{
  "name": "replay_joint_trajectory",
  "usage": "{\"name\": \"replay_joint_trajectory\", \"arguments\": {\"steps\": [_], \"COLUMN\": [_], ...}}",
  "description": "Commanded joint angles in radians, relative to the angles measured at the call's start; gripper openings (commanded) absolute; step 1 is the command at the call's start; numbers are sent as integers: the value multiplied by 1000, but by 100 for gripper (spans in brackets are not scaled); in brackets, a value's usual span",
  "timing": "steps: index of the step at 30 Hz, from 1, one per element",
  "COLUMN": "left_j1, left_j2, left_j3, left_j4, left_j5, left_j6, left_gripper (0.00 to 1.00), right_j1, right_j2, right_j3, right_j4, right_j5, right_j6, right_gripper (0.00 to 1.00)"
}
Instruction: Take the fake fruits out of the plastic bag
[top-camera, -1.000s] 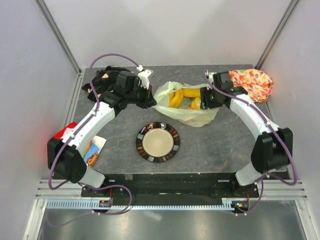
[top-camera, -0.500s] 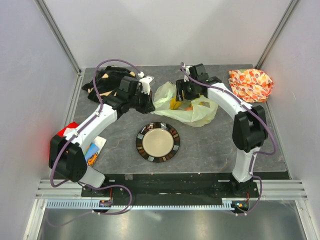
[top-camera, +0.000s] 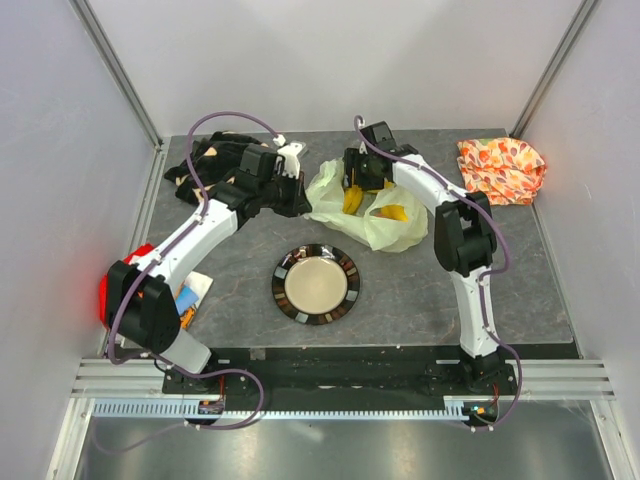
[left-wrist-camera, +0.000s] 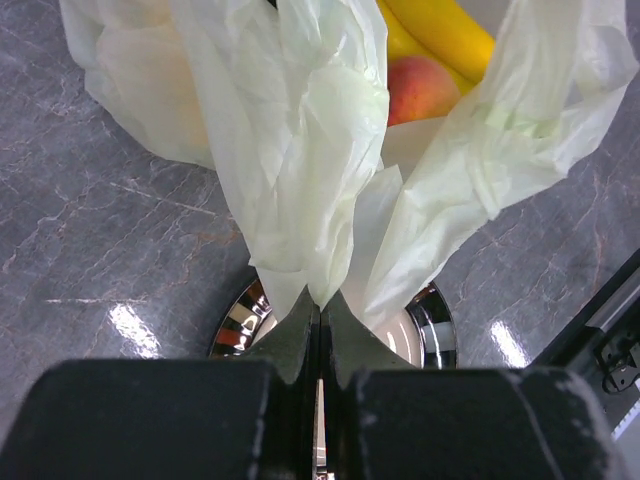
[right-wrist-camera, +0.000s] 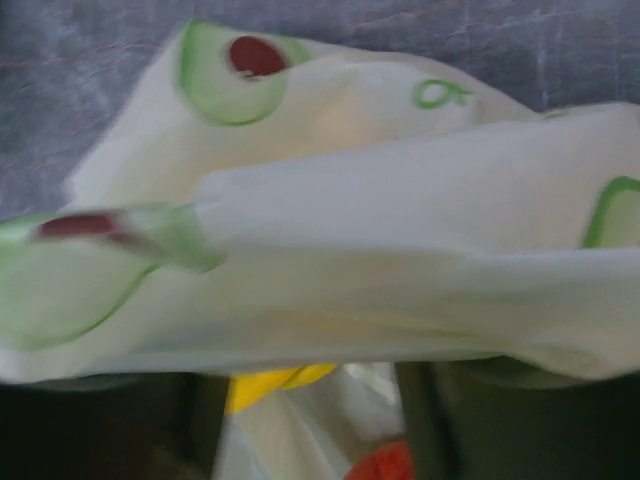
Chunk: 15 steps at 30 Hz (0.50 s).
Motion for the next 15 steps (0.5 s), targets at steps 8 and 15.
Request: {"name": "replay_joint_trajectory", "arguments": {"steps": [8,15], "left_j1": [0,2], "left_j2": [65,158], "left_j3": [94,224], "left_j4": [53,73], "left_j5": [26,23], "left_j6": [-57,-66], "left_gripper": [2,2], "right_j1": [-63,-84], "right_j2": [-64,-270], "right_j3": [-46,-25], "right_j4": [-70,-161], "right_j5": [22,-56], "right_j6": [-66,-246], "right_gripper": [18,4]}}
